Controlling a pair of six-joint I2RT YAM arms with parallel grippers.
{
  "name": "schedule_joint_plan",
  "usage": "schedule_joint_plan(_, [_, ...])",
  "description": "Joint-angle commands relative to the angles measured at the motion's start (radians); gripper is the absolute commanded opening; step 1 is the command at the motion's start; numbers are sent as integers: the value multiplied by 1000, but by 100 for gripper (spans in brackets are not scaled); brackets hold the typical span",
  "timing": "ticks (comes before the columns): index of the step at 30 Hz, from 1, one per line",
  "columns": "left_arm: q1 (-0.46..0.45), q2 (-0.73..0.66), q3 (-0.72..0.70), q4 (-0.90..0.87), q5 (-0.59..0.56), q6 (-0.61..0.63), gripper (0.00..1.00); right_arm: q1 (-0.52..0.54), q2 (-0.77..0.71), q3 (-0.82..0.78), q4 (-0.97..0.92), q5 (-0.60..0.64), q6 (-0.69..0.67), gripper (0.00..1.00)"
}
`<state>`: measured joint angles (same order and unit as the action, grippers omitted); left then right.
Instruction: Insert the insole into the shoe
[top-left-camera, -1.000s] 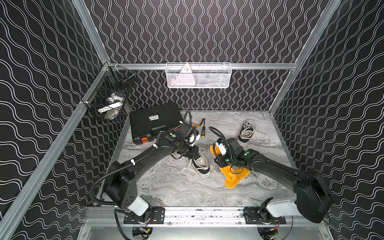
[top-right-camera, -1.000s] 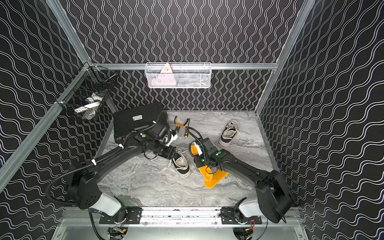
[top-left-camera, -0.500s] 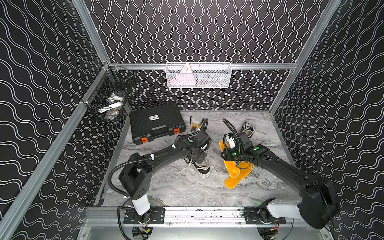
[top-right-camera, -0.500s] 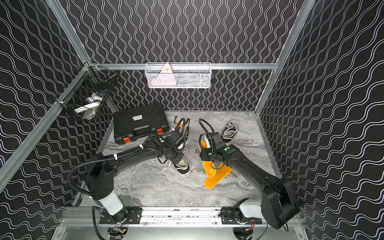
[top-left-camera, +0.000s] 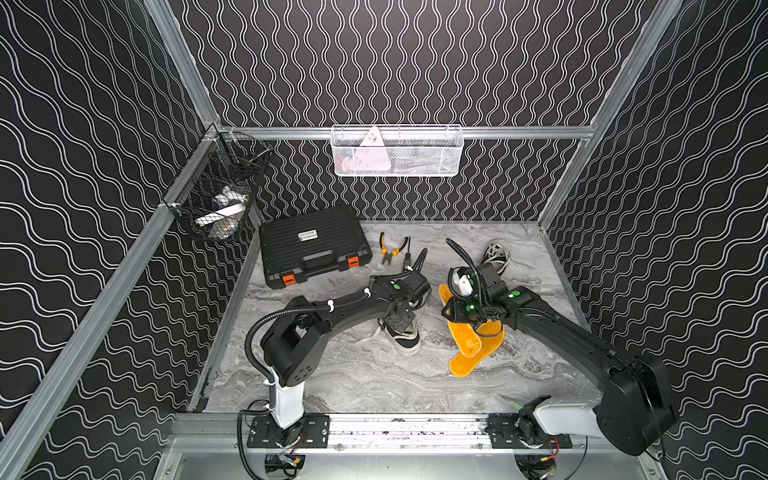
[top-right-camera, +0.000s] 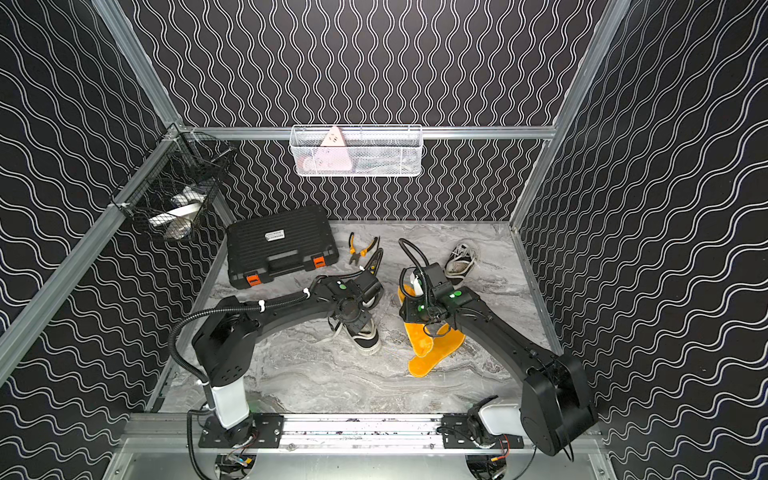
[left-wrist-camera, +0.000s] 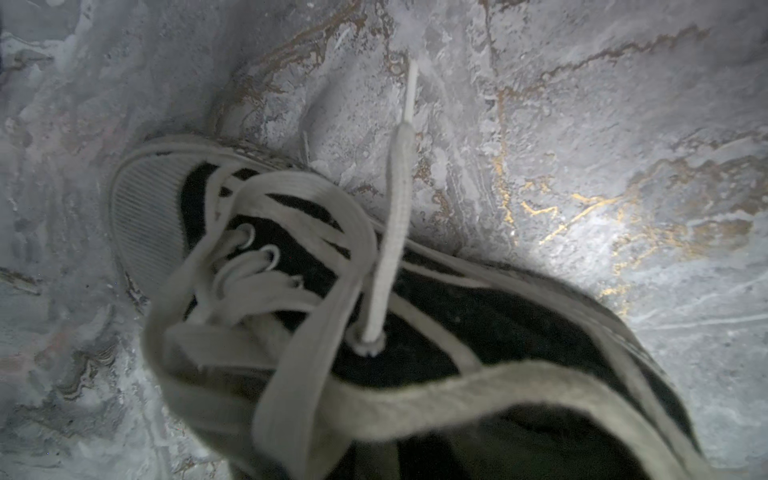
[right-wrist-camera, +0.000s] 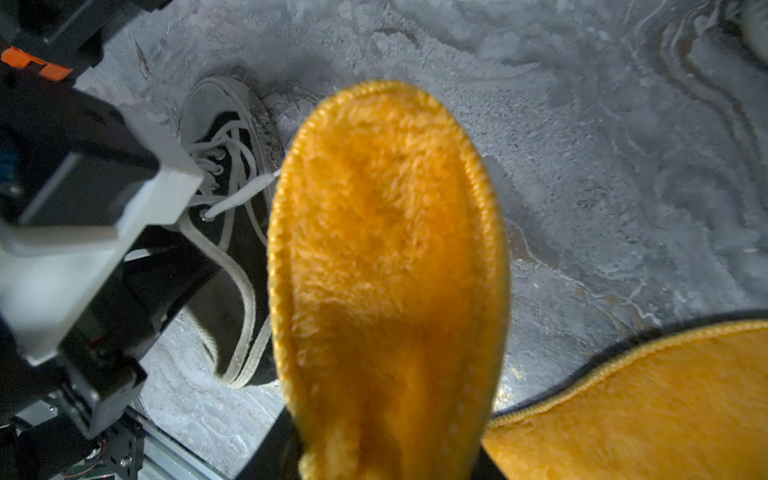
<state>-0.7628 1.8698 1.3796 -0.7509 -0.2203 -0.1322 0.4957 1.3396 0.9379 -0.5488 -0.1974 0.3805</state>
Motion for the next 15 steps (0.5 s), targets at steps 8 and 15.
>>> schedule_joint_plan(8, [87, -57, 74, -76, 223, 25, 0, 38, -20, -21, -59, -268, 7, 40])
schedule_joint_plan(15, [190, -92, 31, -44, 545, 45, 0, 119, 57, 28, -67, -370, 56, 41])
